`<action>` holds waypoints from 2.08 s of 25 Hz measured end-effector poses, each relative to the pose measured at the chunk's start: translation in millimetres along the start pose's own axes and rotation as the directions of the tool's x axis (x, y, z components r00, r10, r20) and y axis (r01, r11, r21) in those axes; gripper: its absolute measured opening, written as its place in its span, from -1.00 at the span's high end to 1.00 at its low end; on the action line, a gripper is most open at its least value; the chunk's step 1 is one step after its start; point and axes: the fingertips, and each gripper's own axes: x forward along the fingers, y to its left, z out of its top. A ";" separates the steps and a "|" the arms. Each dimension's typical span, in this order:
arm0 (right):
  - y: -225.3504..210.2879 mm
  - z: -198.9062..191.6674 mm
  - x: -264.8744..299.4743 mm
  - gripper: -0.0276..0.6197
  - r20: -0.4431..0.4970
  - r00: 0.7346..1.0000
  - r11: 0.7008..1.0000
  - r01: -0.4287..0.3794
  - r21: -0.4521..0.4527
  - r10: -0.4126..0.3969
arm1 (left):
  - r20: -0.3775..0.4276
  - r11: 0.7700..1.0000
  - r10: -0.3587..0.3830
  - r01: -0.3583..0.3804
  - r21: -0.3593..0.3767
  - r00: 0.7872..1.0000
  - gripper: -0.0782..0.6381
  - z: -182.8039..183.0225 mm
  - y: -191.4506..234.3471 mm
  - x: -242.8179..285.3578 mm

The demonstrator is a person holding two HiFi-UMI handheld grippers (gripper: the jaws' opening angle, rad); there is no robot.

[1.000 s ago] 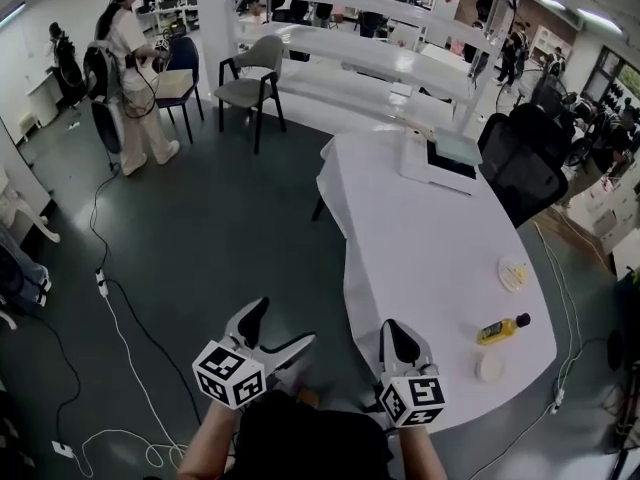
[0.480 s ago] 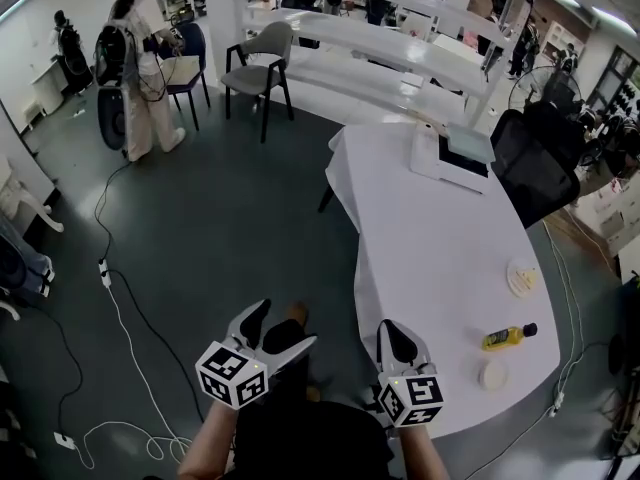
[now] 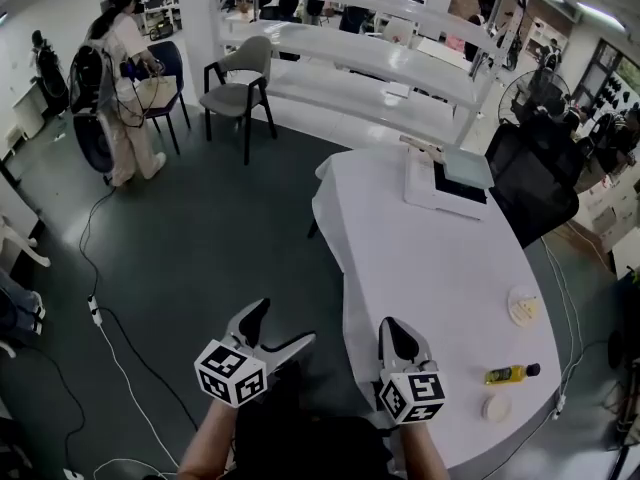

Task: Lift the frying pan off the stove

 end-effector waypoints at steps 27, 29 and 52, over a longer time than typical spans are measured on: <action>-40.0 76.8 215.1 0.90 0.036 0.993 0.993 0.114 -0.008 -0.113 | 0.037 0.999 -0.027 0.025 0.036 0.999 -0.67 122.3 186.9 134.3; -38.4 73.2 222.6 0.90 0.030 0.993 0.994 0.113 -0.002 -0.113 | 0.036 0.999 -0.027 0.026 0.040 0.999 -0.67 124.1 196.2 138.1; -44.4 75.7 355.3 0.90 -0.029 1.000 1.000 0.004 0.009 -0.003 | 0.010 0.999 0.054 -0.054 0.005 0.998 -0.67 134.7 278.8 180.9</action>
